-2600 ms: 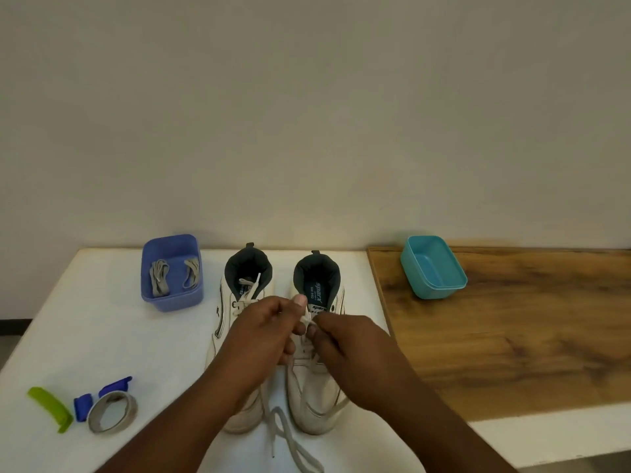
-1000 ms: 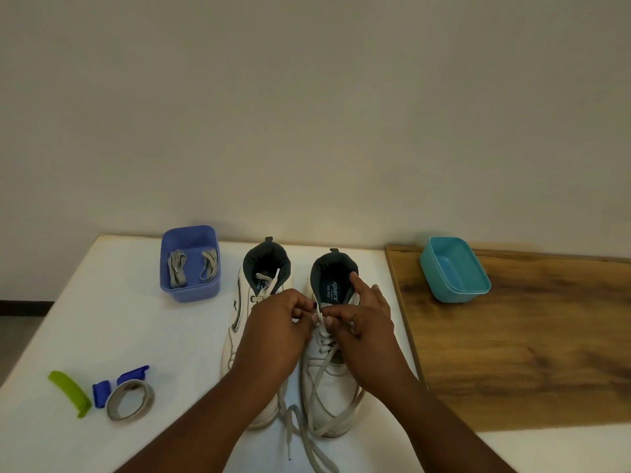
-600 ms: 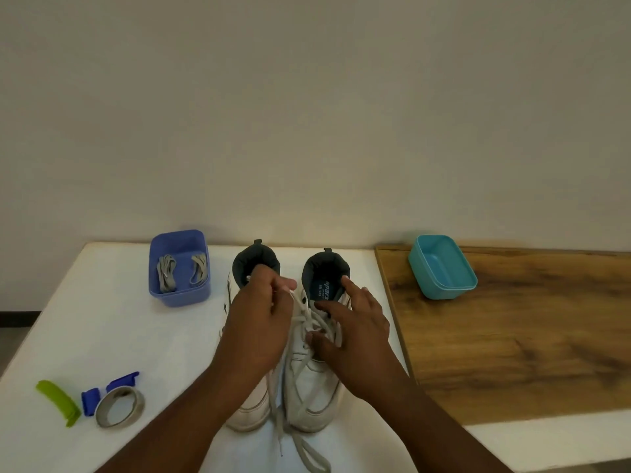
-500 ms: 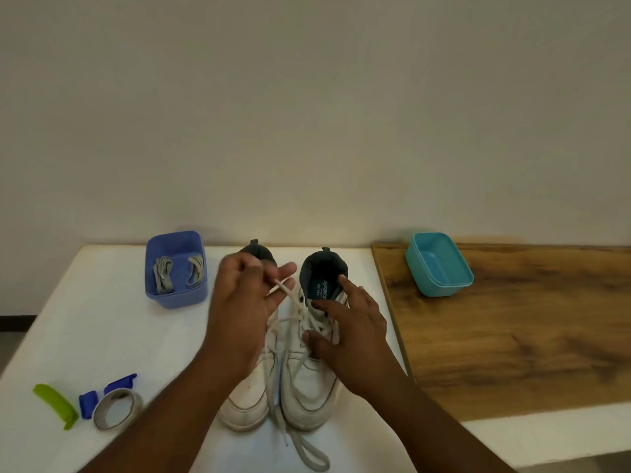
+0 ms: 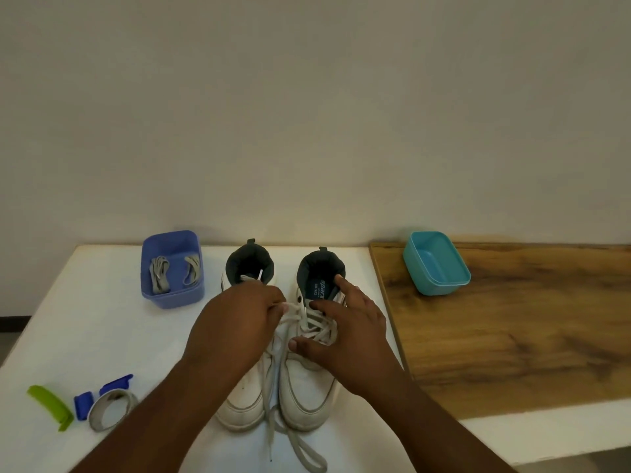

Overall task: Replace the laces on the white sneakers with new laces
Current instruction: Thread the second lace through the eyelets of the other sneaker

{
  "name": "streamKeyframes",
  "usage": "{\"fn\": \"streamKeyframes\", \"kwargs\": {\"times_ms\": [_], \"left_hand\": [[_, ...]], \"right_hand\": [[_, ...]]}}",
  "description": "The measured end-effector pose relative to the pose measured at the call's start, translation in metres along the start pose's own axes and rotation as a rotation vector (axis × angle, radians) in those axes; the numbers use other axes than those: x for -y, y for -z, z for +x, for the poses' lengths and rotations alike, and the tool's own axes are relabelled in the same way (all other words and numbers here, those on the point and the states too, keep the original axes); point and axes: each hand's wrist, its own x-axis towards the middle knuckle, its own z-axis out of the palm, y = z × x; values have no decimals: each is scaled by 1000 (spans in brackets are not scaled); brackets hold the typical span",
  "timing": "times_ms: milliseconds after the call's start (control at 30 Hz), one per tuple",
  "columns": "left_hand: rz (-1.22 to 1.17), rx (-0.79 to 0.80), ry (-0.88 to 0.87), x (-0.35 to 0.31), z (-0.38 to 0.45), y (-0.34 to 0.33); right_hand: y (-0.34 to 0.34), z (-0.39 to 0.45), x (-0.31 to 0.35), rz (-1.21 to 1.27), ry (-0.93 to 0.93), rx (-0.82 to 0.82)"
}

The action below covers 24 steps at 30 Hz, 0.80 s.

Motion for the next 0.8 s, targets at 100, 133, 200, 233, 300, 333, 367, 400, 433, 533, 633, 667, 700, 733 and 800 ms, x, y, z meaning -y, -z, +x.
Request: {"fn": "streamKeyframes", "kwargs": {"times_ms": [100, 133, 200, 233, 300, 333, 367, 400, 433, 533, 633, 667, 700, 733, 800], "left_hand": [[-481, -540, 160, -11, -2, 28], [-598, -767, 230, -8, -1, 37], [-670, -1045, 393, 4, 2, 49], [-694, -1073, 487, 11, 3, 50], [-725, -951, 618, 19, 3, 42], [-730, -854, 641, 22, 2, 34], [-723, -776, 641, 24, 1, 26], [-711, -721, 623, 25, 0, 21], [-695, -688, 592, 26, -1, 18], [-613, -605, 544, 25, -1, 17], [-472, -535, 450, 17, -5, 12], [-447, -523, 422, 17, -6, 11], [-440, -509, 403, 18, -7, 10], [-434, -489, 386, 20, -7, 9], [-389, -467, 351, 20, -7, 8]], "right_hand": [[4, -2, -2, -14, -11, -5], [5, -2, -2, -16, -15, -8], [5, -2, -4, -30, -15, -14], [5, -2, -4, -37, -8, -15], [3, -3, -2, -40, 1, -9], [1, -4, -1, -39, 1, -9], [0, -5, 1, -34, 2, -19], [0, -6, 3, -13, 7, -44], [0, -8, 6, 23, 25, -86], [4, -12, 21, -30, 282, -195], [-7, -18, 34, -265, 548, -25], [-12, -20, 36, -291, 567, 29], [-16, -20, 36, -292, 559, 70], [-17, -20, 36, -279, 536, 105], [-14, -19, 35, -263, 515, 148]]}}
